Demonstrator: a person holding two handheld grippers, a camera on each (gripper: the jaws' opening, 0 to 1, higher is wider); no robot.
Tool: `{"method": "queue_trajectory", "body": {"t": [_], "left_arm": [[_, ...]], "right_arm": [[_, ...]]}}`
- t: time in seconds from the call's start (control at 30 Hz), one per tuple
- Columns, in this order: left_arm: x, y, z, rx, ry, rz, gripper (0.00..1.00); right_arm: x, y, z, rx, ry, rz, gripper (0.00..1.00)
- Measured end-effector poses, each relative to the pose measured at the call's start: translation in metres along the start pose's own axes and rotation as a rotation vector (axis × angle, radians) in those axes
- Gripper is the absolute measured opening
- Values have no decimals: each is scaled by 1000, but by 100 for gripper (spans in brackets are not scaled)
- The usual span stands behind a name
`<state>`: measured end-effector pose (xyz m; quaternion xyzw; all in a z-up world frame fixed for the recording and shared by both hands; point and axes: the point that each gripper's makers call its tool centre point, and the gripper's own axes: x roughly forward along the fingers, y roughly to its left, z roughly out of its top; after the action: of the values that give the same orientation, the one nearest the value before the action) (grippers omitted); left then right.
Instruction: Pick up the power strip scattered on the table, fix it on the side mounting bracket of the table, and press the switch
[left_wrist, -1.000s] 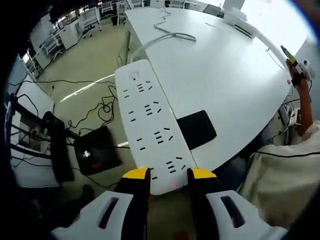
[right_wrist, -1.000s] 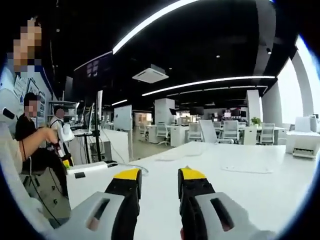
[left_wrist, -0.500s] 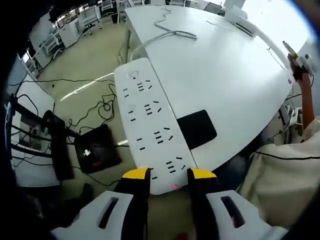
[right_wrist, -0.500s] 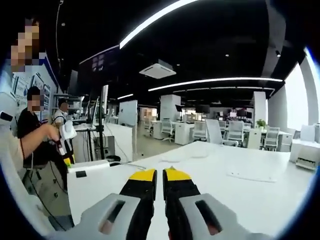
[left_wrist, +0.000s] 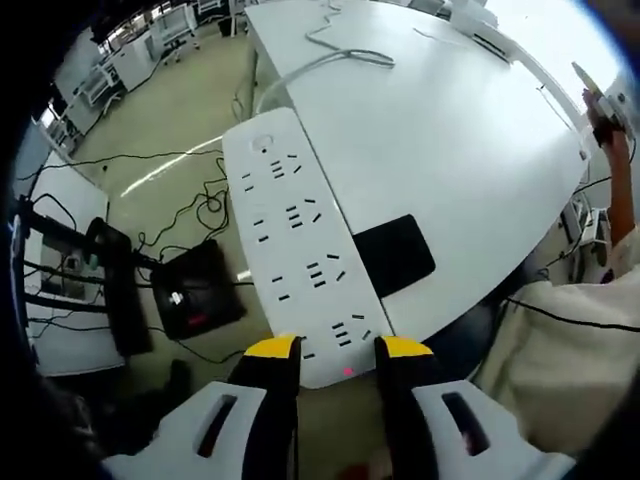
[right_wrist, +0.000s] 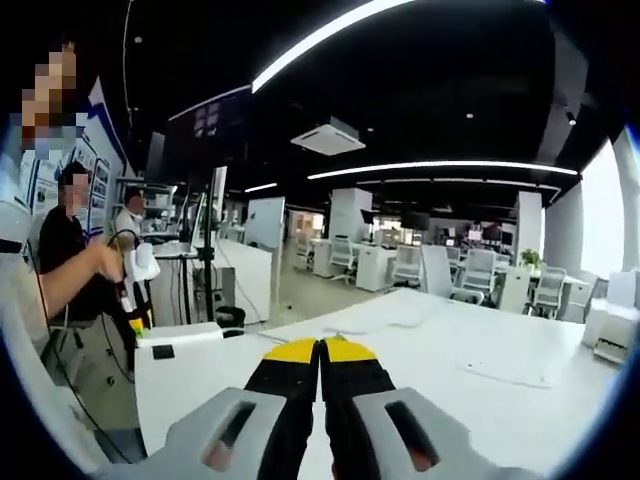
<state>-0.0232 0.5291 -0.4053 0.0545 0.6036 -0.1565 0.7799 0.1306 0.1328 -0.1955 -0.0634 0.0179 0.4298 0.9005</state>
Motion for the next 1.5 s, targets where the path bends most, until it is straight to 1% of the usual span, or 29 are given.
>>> {"method": "queue_trajectory", "body": {"t": [0.13,0.2,0.3,0.43,0.53,0.67,0.83,0.87,0.93,1.03,1.1,1.3,1.43,1.5], "left_arm": [[0,0,0,0,4,3,35],[0,0,0,-1,7,3,35],[0,0,1,-1,17,3,35],[0,0,1,-2,22,6,35],[0,-1,0,2,11,2,35],[-1,-3,-1,-5,-2,6,35],[-1,-3,0,-6,2,0,35],[-1,-3,0,-2,3,-2,35],[0,-4,0,-1,6,-1,35],[0,-5,0,1,13,6,35],[-1,-4,0,5,21,6,35],[-1,-5,0,9,33,0,35],[-1,-5,-1,8,26,1,35],[-2,-4,-1,6,18,0,35]], "right_arm": [[10,5,5,-5,31,22,0],[18,6,1,-9,77,27,0],[30,8,-1,-14,115,42,0],[44,16,-1,-20,157,73,0],[52,20,1,-16,174,90,0],[66,28,8,11,187,115,0],[84,42,14,4,207,150,0],[89,48,15,5,217,169,0],[96,53,16,5,222,182,0],[105,67,16,26,266,237,0],[113,72,19,17,264,245,0],[133,91,26,-1,291,300,0],[143,99,29,-12,314,329,0],[148,104,32,-31,324,342,0]]}}
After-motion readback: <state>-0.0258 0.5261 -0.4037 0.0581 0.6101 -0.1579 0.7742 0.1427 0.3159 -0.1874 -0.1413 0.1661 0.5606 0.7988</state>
